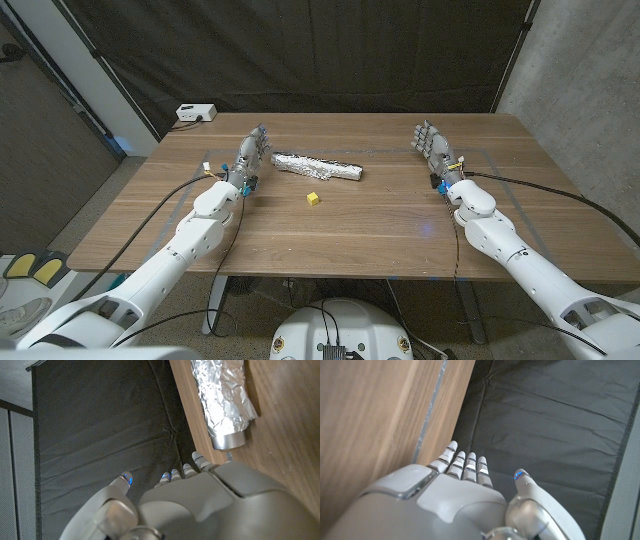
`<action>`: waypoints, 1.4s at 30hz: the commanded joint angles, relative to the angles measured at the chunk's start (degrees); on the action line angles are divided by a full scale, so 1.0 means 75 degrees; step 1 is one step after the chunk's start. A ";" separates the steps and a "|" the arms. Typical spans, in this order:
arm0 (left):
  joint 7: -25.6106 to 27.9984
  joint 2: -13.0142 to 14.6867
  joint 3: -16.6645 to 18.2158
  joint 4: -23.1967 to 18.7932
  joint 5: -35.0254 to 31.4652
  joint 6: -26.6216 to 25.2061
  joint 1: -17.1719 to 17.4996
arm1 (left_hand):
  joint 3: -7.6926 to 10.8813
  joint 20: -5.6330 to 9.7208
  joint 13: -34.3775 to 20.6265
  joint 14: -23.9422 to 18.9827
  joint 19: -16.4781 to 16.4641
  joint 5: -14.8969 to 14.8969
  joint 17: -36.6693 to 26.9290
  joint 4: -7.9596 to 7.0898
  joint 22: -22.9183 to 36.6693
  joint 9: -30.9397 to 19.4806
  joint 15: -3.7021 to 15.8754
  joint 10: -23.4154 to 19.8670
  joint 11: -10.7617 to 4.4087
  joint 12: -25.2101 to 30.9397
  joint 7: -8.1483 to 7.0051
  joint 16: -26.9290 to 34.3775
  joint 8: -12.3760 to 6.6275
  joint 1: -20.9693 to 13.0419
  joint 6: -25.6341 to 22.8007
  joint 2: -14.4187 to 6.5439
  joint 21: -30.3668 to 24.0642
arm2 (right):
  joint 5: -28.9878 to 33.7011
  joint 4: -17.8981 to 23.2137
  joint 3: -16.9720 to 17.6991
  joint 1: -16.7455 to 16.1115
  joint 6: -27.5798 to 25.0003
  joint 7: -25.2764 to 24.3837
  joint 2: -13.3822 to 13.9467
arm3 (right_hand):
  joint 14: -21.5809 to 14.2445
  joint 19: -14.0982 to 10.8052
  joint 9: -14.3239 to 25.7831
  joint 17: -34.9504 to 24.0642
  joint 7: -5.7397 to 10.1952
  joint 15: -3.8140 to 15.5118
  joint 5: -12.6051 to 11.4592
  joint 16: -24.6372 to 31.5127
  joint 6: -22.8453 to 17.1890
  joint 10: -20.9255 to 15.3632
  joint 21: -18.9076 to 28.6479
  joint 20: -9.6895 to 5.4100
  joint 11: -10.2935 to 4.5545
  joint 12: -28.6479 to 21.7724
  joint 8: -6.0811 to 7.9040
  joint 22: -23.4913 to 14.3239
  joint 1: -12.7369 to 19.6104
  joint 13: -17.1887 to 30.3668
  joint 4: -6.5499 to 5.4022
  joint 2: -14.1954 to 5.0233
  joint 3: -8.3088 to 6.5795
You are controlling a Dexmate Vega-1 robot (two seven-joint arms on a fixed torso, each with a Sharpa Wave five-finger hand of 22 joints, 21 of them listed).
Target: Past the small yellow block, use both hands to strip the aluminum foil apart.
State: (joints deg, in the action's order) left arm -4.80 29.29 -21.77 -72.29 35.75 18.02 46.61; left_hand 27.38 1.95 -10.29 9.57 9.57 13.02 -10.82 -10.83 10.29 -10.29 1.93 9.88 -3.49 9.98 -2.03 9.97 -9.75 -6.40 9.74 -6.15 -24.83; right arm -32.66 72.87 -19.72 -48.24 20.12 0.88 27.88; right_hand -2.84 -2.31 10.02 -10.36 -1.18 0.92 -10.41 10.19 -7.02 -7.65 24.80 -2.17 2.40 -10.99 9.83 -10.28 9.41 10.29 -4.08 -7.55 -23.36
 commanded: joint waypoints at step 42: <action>-0.0211 -0.0132 0.0511 -0.0323 -0.0272 -0.0269 0.0486 | -0.0073 -0.0992 -0.0064 0.0157 0.0193 0.0094 0.0027 0.0316 0.0103 -0.0042 -0.0462 0.0039 0.0162 0.0392 -0.0677 0.0288 -0.0289 -0.0050 0.0124 -0.0130 -0.0083 | 0.4334 0.1645 -0.0818 0.1367 -0.0427 -0.0386 0.0450 | -0.1305 -0.0624 0.0066 0.0045 0.0062 -0.0949 -0.0051 0.0195 -0.0785 -0.1075 -0.0122 0.0906 0.0521 -0.0410 0.0290 -0.0083 0.1192 0.0067 0.1287 0.0044 -0.0362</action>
State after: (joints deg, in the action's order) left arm -6.18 28.39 -18.41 -74.35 33.64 16.14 49.60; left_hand 26.72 -4.95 -10.55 9.68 9.84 13.47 -10.45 -8.77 10.81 -10.27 -1.22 9.72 -2.33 12.59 -6.65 11.55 -11.65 -6.11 9.82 -6.43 -24.83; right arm -4.71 82.00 -21.94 -41.39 18.93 -2.03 28.72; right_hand -11.63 -6.52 10.27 -9.87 -0.77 -6.33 -10.40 11.28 -11.95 -14.76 24.13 4.52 6.36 -13.55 11.66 -10.81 17.60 10.57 5.20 -7.19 -25.83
